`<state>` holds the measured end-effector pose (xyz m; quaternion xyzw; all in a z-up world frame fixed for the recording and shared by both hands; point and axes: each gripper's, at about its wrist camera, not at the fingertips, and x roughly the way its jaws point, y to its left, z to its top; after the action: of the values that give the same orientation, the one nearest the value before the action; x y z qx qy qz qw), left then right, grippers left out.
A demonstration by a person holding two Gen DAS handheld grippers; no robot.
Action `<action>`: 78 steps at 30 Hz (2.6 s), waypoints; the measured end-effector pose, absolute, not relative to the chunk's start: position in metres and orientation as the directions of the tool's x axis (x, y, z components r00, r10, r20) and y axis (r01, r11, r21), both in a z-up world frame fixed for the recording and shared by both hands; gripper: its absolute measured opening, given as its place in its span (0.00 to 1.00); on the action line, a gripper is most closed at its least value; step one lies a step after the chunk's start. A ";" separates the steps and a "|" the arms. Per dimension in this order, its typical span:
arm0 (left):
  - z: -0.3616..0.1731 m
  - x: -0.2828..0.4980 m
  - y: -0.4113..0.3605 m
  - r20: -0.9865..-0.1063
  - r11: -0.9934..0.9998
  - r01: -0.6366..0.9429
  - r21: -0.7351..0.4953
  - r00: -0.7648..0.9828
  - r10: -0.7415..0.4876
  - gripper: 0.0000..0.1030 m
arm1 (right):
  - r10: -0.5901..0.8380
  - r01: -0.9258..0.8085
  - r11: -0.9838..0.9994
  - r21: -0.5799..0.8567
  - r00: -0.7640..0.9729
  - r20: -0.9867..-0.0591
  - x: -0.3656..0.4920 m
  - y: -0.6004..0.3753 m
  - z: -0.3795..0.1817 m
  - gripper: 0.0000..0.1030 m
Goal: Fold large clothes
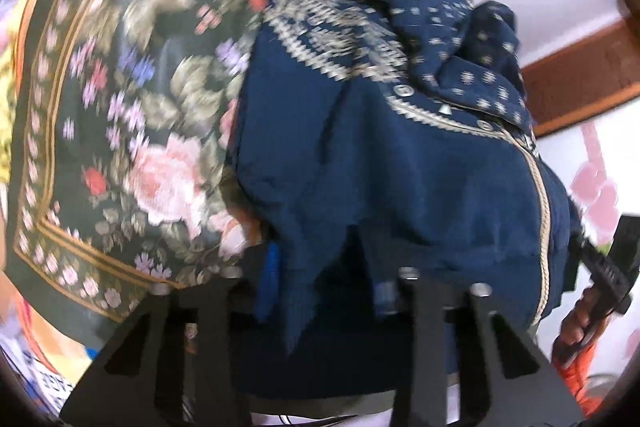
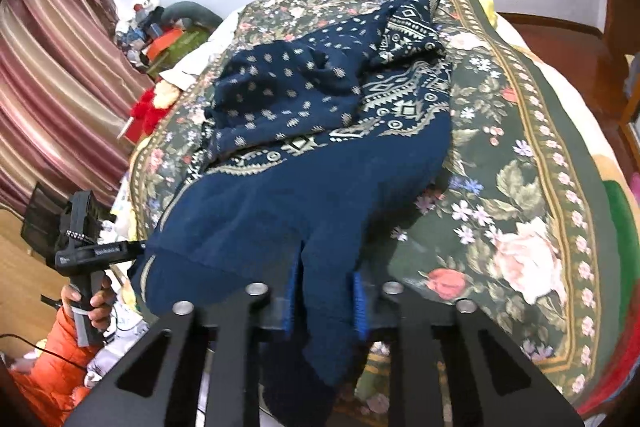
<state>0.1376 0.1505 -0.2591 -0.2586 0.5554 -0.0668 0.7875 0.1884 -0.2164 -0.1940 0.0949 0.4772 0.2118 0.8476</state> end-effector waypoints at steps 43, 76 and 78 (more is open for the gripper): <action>-0.260 0.465 0.206 -0.863 0.909 -0.413 -0.059 0.479 0.161 0.08 | 0.270 -0.130 0.962 0.239 0.562 -0.782 0.538 -0.210 -0.225 0.10; -0.156 0.420 0.185 -0.786 0.977 -0.177 -0.118 0.618 0.017 0.79 | 0.341 -0.472 0.874 0.115 0.428 -0.837 0.424 -0.162 -0.184 0.10; -0.167 0.415 0.170 -0.811 0.988 -0.140 -0.064 0.585 0.030 0.79 | 0.319 -0.483 0.871 0.089 0.417 -0.851 0.430 -0.139 -0.198 0.10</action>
<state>0.4148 0.1697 -0.1667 -0.0607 0.4532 0.0480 0.8880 0.4298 -0.1387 -0.1978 -0.0851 0.4838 0.2395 0.8375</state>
